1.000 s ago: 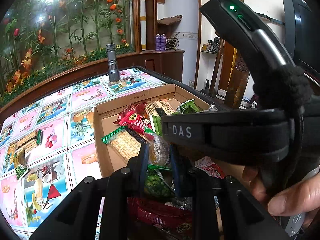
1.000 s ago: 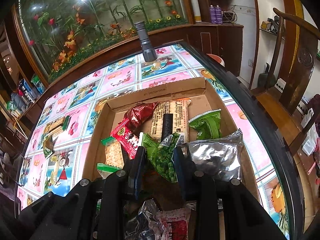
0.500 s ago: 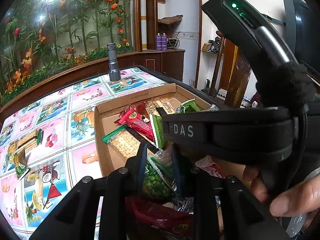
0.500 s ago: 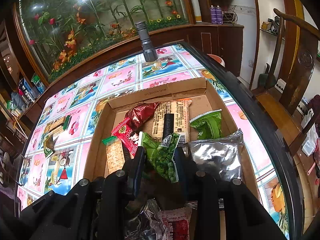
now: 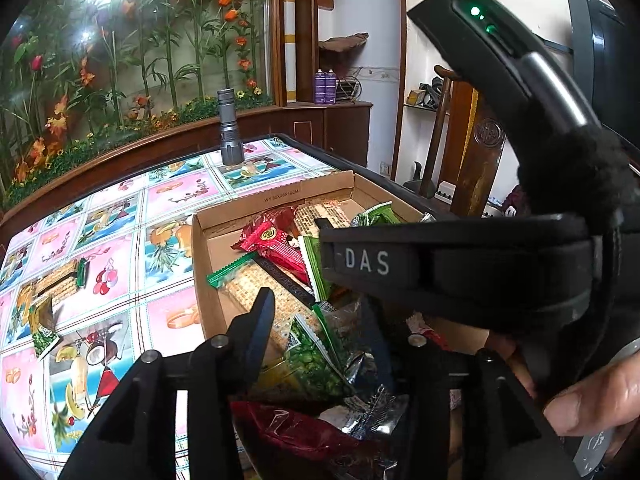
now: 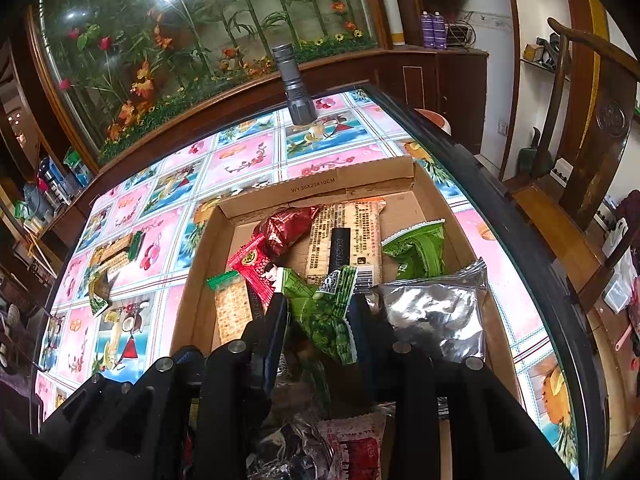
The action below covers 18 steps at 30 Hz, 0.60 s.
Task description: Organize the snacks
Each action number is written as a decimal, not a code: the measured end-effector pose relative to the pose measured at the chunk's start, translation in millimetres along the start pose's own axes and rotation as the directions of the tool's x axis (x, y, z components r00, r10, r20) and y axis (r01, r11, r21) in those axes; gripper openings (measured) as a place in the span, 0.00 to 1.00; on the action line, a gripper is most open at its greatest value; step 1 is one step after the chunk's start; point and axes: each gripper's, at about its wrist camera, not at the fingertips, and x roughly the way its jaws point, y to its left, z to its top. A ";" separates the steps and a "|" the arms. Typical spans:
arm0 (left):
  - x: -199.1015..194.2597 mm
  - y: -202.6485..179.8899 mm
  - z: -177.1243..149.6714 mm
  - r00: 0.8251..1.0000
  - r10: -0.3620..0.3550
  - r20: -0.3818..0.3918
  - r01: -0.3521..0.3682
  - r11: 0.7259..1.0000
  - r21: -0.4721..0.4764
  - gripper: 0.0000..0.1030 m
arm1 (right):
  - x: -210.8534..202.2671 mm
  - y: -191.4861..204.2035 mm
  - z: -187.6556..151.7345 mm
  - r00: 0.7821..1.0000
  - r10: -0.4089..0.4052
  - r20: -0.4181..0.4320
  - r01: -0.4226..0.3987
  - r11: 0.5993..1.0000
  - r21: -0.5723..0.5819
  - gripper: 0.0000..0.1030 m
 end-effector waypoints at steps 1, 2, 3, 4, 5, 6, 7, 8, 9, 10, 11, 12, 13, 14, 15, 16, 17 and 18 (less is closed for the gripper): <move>-0.4 0.1 0.1 1.000 0.001 0.003 -0.001 1.000 -0.001 0.47 | -1.4 0.0 0.2 1.000 0.002 0.006 -0.002 1.000 -0.001 0.41; -0.4 0.1 0.6 1.000 0.002 0.004 -0.002 1.000 -0.001 0.49 | -3.2 0.2 0.5 1.000 0.003 0.015 -0.003 1.000 -0.001 0.48; -1.4 0.3 0.3 1.000 0.002 0.005 -0.002 1.000 -0.002 0.53 | -6.4 0.1 1.0 0.999 0.004 0.032 -0.004 1.000 0.002 0.56; -1.7 0.2 0.4 1.000 0.003 0.007 -0.003 1.000 -0.003 0.54 | -9.4 0.0 1.5 0.999 0.005 0.047 -0.005 1.000 0.004 0.58; -2.2 0.4 0.4 1.000 0.008 0.011 -0.007 1.000 -0.006 0.56 | -12.4 0.0 2.0 0.998 0.006 0.062 -0.006 1.000 0.003 0.61; -1.7 0.9 0.9 1.000 0.009 0.012 -0.009 1.000 -0.010 0.57 | -14.9 0.1 2.5 0.997 0.006 0.073 -0.006 1.000 0.001 0.63; -0.9 2.1 1.2 1.000 0.007 0.009 -0.007 1.000 -0.017 0.58 | -18.0 0.1 3.3 0.996 0.002 0.091 -0.003 1.000 0.003 0.65; 0.3 3.3 1.8 1.000 0.003 0.002 -0.003 1.000 -0.026 0.60 | -19.8 -0.2 4.1 0.995 -0.001 0.101 0.000 1.000 0.006 0.70; 0.8 4.4 1.8 1.000 -0.001 -0.001 0.001 0.999 -0.033 0.61 | -22.2 -0.8 4.7 0.994 -0.008 0.112 0.007 1.000 0.010 0.72; 1.6 5.3 2.0 1.000 -0.007 -0.005 0.007 0.999 -0.038 0.61 | -23.2 -0.6 5.5 0.993 -0.011 0.116 0.010 1.000 0.011 0.77; 2.3 5.5 2.2 1.000 -0.008 -0.009 0.008 0.999 -0.039 0.62 | -23.1 -0.7 5.7 0.993 -0.015 0.116 0.013 1.000 0.012 0.79; 2.4 5.6 2.0 1.000 -0.007 -0.012 0.007 0.999 -0.039 0.62 | -22.3 -1.0 5.8 0.994 -0.018 0.111 0.017 1.000 0.014 0.79; 2.7 5.5 2.0 1.000 -0.005 -0.014 0.004 0.999 -0.037 0.62 | -20.7 -1.0 6.2 0.995 -0.020 0.102 0.018 1.000 0.016 0.79; 3.4 5.6 2.3 1.000 -0.003 -0.018 0.002 0.999 -0.037 0.63 | -19.2 -1.3 6.4 0.995 -0.022 0.094 0.020 1.000 0.018 0.79; 3.6 5.9 2.1 1.000 -0.006 -0.021 0.005 0.999 -0.039 0.64 | -18.0 -2.0 6.7 0.996 -0.025 0.089 0.023 0.999 0.022 0.79; 4.4 7.1 2.3 1.000 -0.011 -0.025 0.009 0.999 -0.046 0.65 | -17.9 -2.8 6.5 0.996 -0.027 0.088 0.025 0.999 0.025 0.79; 5.3 8.9 2.5 0.999 -0.018 -0.031 0.016 0.998 -0.055 0.66 | -18.5 -3.5 6.8 0.996 -0.027 0.090 0.025 0.999 0.028 0.79; 6.0 11.5 2.3 0.999 -0.025 -0.035 0.023 0.998 -0.065 0.67 | -19.3 -3.9 6.9 0.995 -0.026 0.092 0.023 0.999 0.029 0.79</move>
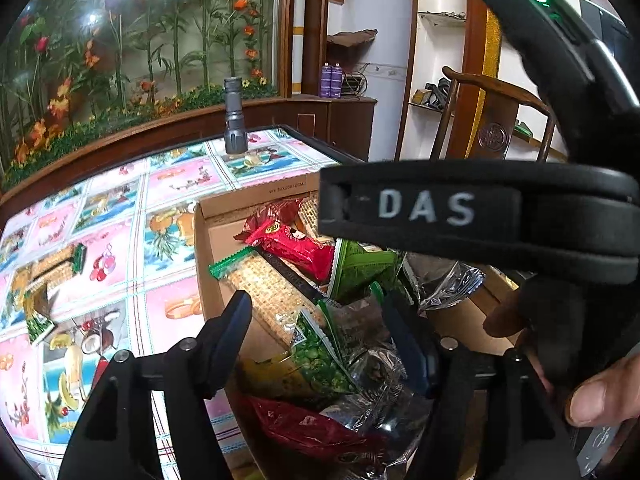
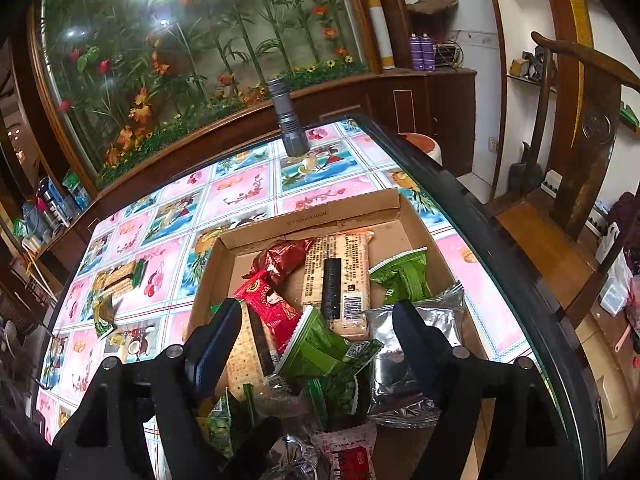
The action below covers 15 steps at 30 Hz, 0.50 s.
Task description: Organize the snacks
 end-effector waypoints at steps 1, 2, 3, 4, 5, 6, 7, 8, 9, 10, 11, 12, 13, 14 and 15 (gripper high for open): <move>0.9 2.1 0.1 1.000 -0.009 -0.007 0.009 1.000 -0.012 0.68 | -1.1 -0.1 -0.1 1.000 0.000 0.005 0.000 1.000 0.001 0.79; 1.8 3.7 0.5 1.000 -0.015 -0.012 0.015 1.000 -0.021 0.69 | -1.5 -0.1 0.1 1.000 -0.001 0.008 0.001 1.000 0.003 0.79; 2.6 5.3 0.7 1.000 -0.022 -0.018 0.021 0.999 -0.031 0.70 | -1.7 0.1 -0.2 1.000 -0.003 0.010 0.003 1.000 0.003 0.79; 3.4 6.7 1.1 0.999 -0.026 -0.023 0.025 0.999 -0.039 0.71 | -1.6 0.1 -0.2 1.000 -0.009 0.012 0.008 1.000 0.002 0.79; 4.2 7.9 1.4 0.999 -0.031 -0.029 0.030 0.998 -0.046 0.72 | -0.9 0.3 -0.3 1.000 -0.015 0.011 0.015 1.000 -0.001 0.79; 4.6 9.0 1.6 0.999 -0.036 -0.035 0.034 0.998 -0.053 0.74 | 0.2 0.5 -0.4 1.000 -0.020 0.008 0.020 1.000 -0.002 0.79; 5.3 10.3 1.7 0.998 -0.040 -0.040 0.038 0.998 -0.058 0.74 | 1.4 0.0 -0.4 1.000 -0.027 0.005 0.027 1.000 -0.001 0.79; 5.6 11.4 1.9 0.998 -0.045 -0.042 0.042 0.997 -0.063 0.75 | 1.7 -1.1 -0.4 0.999 -0.036 0.004 0.036 0.999 0.004 0.79; 5.2 11.2 1.9 0.998 -0.046 -0.042 0.044 0.997 -0.064 0.77 | 1.1 -1.6 -0.2 0.999 -0.046 0.011 0.046 0.999 0.004 0.79; 4.9 10.6 2.1 0.998 -0.046 -0.042 0.043 0.997 -0.062 0.77 | -0.8 -1.7 0.0 0.998 -0.056 0.020 0.056 0.998 0.001 0.79; 3.8 10.6 2.2 0.998 -0.042 -0.039 0.039 0.998 -0.057 0.78 | -2.8 -1.9 0.6 0.997 -0.068 0.034 0.068 0.998 -0.001 0.79; 2.2 9.9 2.4 0.999 -0.033 -0.032 0.031 0.998 -0.050 0.80 | -4.9 -2.4 1.0 0.996 -0.079 0.047 0.079 0.997 0.000 0.79; 0.1 9.8 2.7 0.999 -0.026 -0.024 0.025 0.999 -0.044 0.81 | -7.2 -2.9 1.5 0.994 -0.087 0.062 0.087 0.996 0.002 0.79; -2.5 9.3 2.8 1.000 -0.021 -0.016 0.020 0.999 -0.040 0.81 | -9.0 -4.0 2.2 0.993 -0.092 0.074 0.092 0.996 0.008 0.79; -4.0 9.4 3.3 1.000 -0.019 -0.012 0.018 0.999 -0.039 0.81 | -10.0 -5.9 2.8 0.992 -0.099 0.085 0.097 0.995 0.019 0.79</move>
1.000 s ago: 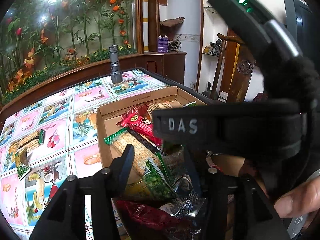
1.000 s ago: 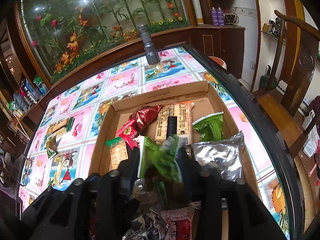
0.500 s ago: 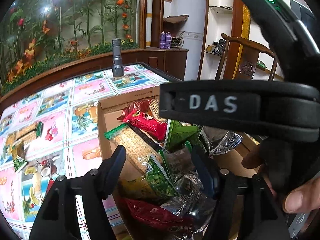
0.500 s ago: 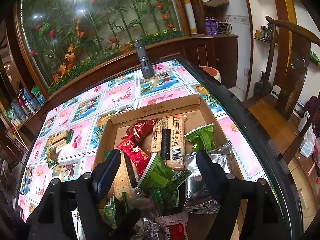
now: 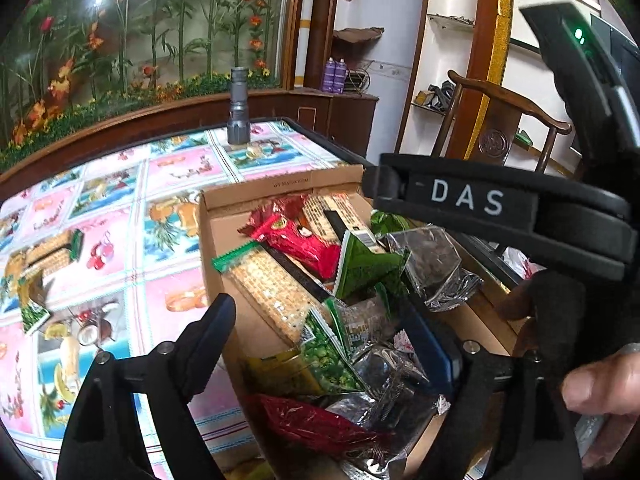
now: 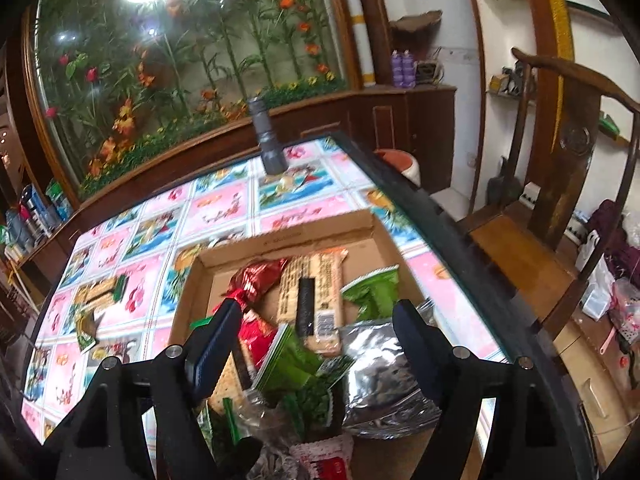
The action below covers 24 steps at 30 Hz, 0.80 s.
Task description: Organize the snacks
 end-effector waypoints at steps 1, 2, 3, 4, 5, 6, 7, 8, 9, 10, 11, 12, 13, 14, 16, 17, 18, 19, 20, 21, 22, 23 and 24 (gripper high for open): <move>-2.6 0.3 0.5 1.000 0.000 0.006 0.000 1.000 0.000 0.81 | -0.8 -2.2 0.8 1.000 -0.004 0.006 0.004 1.000 0.010 0.79; -5.7 0.8 0.9 1.000 0.001 0.013 -0.001 1.000 -0.001 0.82 | -1.0 -4.7 1.3 1.000 -0.009 0.011 0.009 1.000 0.022 0.79; -8.9 1.4 0.9 1.000 0.006 0.020 -0.006 1.000 -0.001 0.84 | -1.3 -7.2 1.9 1.000 -0.022 0.018 0.021 0.999 0.032 0.79; -12.0 2.0 0.5 1.000 0.014 0.026 -0.014 1.000 -0.001 0.85 | -1.4 -8.5 2.4 0.999 -0.034 0.024 0.033 0.999 0.039 0.79; -14.2 2.6 0.1 0.999 0.020 0.027 -0.020 1.000 -0.003 0.86 | -1.7 -10.0 3.0 0.999 -0.045 0.030 0.043 0.998 0.045 0.79; -16.7 4.0 -0.9 0.999 0.025 0.024 -0.024 1.000 -0.005 0.87 | -2.4 -11.8 3.3 0.998 -0.058 0.038 0.056 0.997 0.053 0.79; -20.2 4.7 -2.8 0.999 0.029 0.017 -0.029 1.000 -0.006 0.87 | -3.3 -13.6 3.6 0.996 -0.072 0.047 0.069 0.996 0.061 0.80; -23.3 5.2 -4.7 0.999 0.032 0.010 -0.032 0.999 -0.006 0.87 | -3.9 -14.7 3.9 0.996 -0.076 0.053 0.072 0.995 0.068 0.81; -28.9 6.7 -7.7 0.999 0.037 0.003 -0.037 0.999 -0.005 0.87 | -4.1 -15.1 4.0 0.995 -0.077 0.056 0.073 0.995 0.072 0.83; -32.8 7.2 -9.7 0.999 0.043 0.000 -0.043 0.999 -0.004 0.88 | -3.9 -14.3 3.7 0.995 -0.080 0.058 0.076 0.994 0.073 0.83; -38.8 8.9 -13.1 0.999 0.049 -0.004 -0.049 0.999 -0.002 0.89 | -3.8 -14.0 3.5 0.995 -0.082 0.061 0.078 0.994 0.073 0.83; -46.1 11.4 -18.0 0.998 0.056 -0.004 -0.056 0.998 0.000 0.92 | -4.0 -13.5 3.3 0.995 -0.079 0.064 0.075 0.995 0.072 0.83; -51.9 14.9 -22.0 0.998 0.067 -0.001 -0.067 0.998 -0.001 0.93 | -5.1 -12.6 2.9 0.995 -0.075 0.070 0.070 0.995 0.071 0.83; -59.5 18.7 -28.9 0.996 0.092 0.004 -0.092 0.996 -0.002 0.95 | -6.3 -12.2 2.5 0.994 -0.072 0.078 0.066 0.995 0.071 0.83; -68.3 23.5 -39.2 0.991 0.133 0.003 -0.133 0.991 0.003 0.96 | -12.2 -11.0 1.7 0.991 -0.070 0.115 0.062 0.995 0.074 0.83; -72.6 26.3 -44.8 0.989 0.151 -0.003 -0.151 0.989 0.009 0.96 | -16.0 -10.6 0.8 0.988 -0.067 0.136 0.057 0.996 0.076 0.83; -76.6 29.6 -50.0 0.986 0.165 -0.014 -0.165 0.986 0.015 0.96 | -18.9 -10.2 -0.2 0.986 -0.069 0.153 0.057 0.995 0.078 0.83; -80.6 33.1 -55.7 0.984 0.176 -0.027 -0.176 0.984 0.019 0.96 | -23.6 -10.3 -2.5 0.983 -0.074 0.170 0.060 0.995 0.085 0.83; -84.5 36.6 -60.6 0.983 0.181 -0.039 -0.180 0.983 0.020 0.96 | -27.4 -10.4 -4.6 0.982 -0.075 0.174 0.061 0.994 0.088 0.83; -87.8 39.0 -64.7 0.982 0.183 -0.047 -0.182 0.983 0.018 0.96 | -32.8 -10.7 -7.8 0.981 -0.078 0.176 0.062 0.994 0.092 0.83; -90.7 43.7 -68.0 0.982 0.182 -0.056 -0.182 0.983 0.012 0.96 | -39.3 -11.0 -12.4 0.980 -0.080 0.181 0.063 0.993 0.097 0.84; -94.0 47.0 -72.0 0.981 0.186 -0.061 -0.186 0.982 0.006 0.96 | -46.8 -11.2 -17.8 0.979 -0.084 0.184 0.065 0.992 0.104 0.84; -97.1 50.6 -75.5 0.979 0.194 -0.062 -0.194 0.981 -0.005 0.97 | -56.2 -10.6 -24.2 0.979 -0.085 0.186 0.065 0.992 0.109 0.84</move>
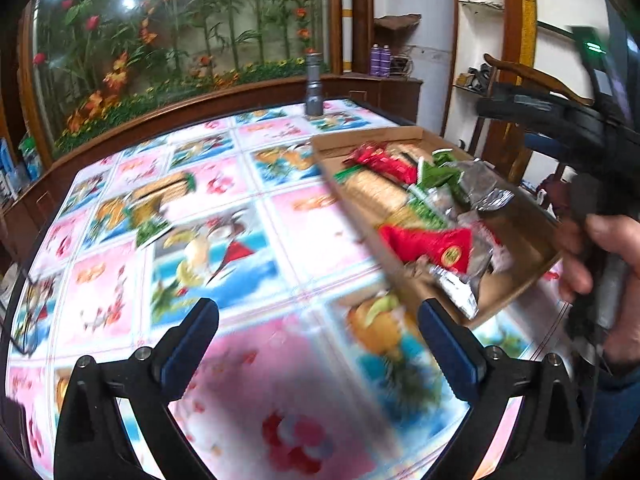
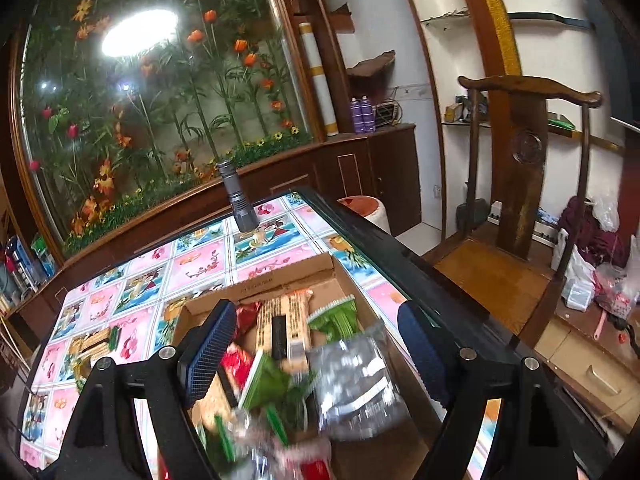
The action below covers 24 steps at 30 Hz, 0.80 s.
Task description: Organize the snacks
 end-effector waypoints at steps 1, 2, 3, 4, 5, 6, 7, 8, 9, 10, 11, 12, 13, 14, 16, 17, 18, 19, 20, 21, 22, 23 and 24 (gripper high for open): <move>-2.0 3.4 -2.5 1.000 0.003 0.000 -0.003 1.000 -0.012 0.97 | -8.0 -0.5 -2.8 1.000 0.005 0.002 -0.005 1.000 0.003 0.85; -2.9 7.0 -4.4 1.000 -0.002 -0.001 0.002 1.000 -0.027 0.98 | -16.6 -1.0 -5.9 1.000 0.012 0.009 -0.013 1.000 0.006 0.85; -3.7 10.7 -5.5 1.000 -0.010 -0.001 0.010 0.999 -0.042 0.98 | -28.7 -1.6 -11.2 0.999 0.014 0.028 -0.014 1.000 0.010 0.88; -4.7 14.1 -6.1 1.000 -0.015 -0.002 0.015 0.998 -0.058 0.98 | -35.6 -2.1 -15.6 0.999 0.006 0.041 -0.007 1.000 0.012 0.90; -5.4 15.4 -5.9 1.000 -0.013 0.000 0.013 0.998 -0.066 0.98 | -43.8 -2.7 -22.1 0.998 -0.002 0.058 0.001 1.000 0.016 0.91; -6.5 16.7 -5.6 1.000 -0.002 0.005 0.002 0.998 -0.069 0.98 | -50.9 -3.8 -29.8 0.997 -0.003 0.073 0.002 1.000 0.022 0.92; -7.1 16.6 -5.4 1.000 0.001 0.008 0.000 0.998 -0.068 0.98 | -54.2 -4.5 -35.2 0.997 0.001 0.074 -0.003 1.000 0.026 0.93; -7.6 17.5 -4.6 1.000 -0.001 0.011 0.002 0.998 -0.070 0.98 | -56.2 -5.4 -41.7 0.998 0.005 0.064 -0.006 1.000 0.028 0.95; -8.8 18.8 -4.3 1.000 -0.013 0.014 0.014 0.997 -0.078 0.98 | -57.8 -6.8 -47.3 0.998 0.004 0.057 -0.006 0.999 0.035 0.95; -10.5 20.6 -4.0 0.999 -0.028 0.021 0.030 0.996 -0.089 0.98 | -59.7 -8.9 -52.3 0.998 0.001 0.057 -0.004 0.999 0.047 0.95; -11.8 22.1 -2.7 0.999 -0.030 0.029 0.033 0.995 -0.098 0.98 | -61.3 -10.1 -56.4 0.999 -0.001 0.054 -0.002 0.999 0.055 0.95; -12.3 23.0 -1.0 0.999 -0.021 0.031 0.024 0.995 -0.100 0.98 | -61.5 -10.6 -57.9 0.999 -0.004 0.047 0.002 0.999 0.054 0.95; -12.7 23.0 0.7 1.000 -0.002 0.030 0.005 0.995 -0.100 0.98 | -62.3 -9.9 -59.8 0.999 -0.018 0.041 0.016 0.998 0.054 0.95; -12.8 22.5 2.4 1.000 0.017 0.025 -0.014 0.995 -0.099 0.98 | -64.0 -8.8 -61.0 0.999 -0.025 0.044 0.022 0.998 0.054 0.95; -15.2 21.5 3.8 0.999 0.035 0.027 -0.032 0.995 -0.096 0.98 | -67.3 -3.1 -63.1 0.998 -0.031 0.063 0.028 0.999 0.035 0.95; -16.8 20.8 3.9 0.999 0.045 0.030 -0.042 0.995 -0.093 0.98 | -68.8 0.0 -63.5 0.997 -0.034 0.068 0.032 0.999 0.026 0.95; -19.3 19.5 3.8 0.997 0.062 0.040 -0.059 0.994 -0.087 0.98 | -70.9 2.3 -64.0 0.996 -0.034 0.079 0.032 0.999 0.019 0.95; -21.2 17.7 3.5 0.995 0.087 0.051 -0.083 0.993 -0.079 0.98 | -73.2 2.8 -64.8 0.995 -0.031 0.090 0.029 0.999 0.021 0.96; -21.7 16.6 3.4 0.993 0.106 0.055 -0.102 0.992 -0.072 0.98 | -74.4 3.6 -65.2 0.995 -0.026 0.097 0.024 0.999 0.025 0.98; -21.6 15.0 3.1 0.990 0.126 0.056 -0.122 0.991 -0.063 0.98 | -75.2 4.7 -66.5 0.995 -0.024 0.097 0.022 1.000 0.022 0.99; -20.8 13.6 3.1 0.988 0.143 0.053 -0.140 0.989 -0.054 0.98 | -75.5 6.4 -67.3 0.995 -0.034 0.095 0.032 0.999 0.018 0.99; -20.1 13.0 3.3 0.987 0.151 0.049 -0.148 0.988 -0.050 0.98 | -76.0 7.3 -67.6 0.994 -0.053 0.096 0.052 0.998 0.018 0.99; -19.3 13.9 2.9 0.988 0.150 0.046 -0.148 0.988 -0.049 0.98 | -76.9 8.7 -67.9 0.992 -0.073 0.104 0.072 0.997 0.016 0.99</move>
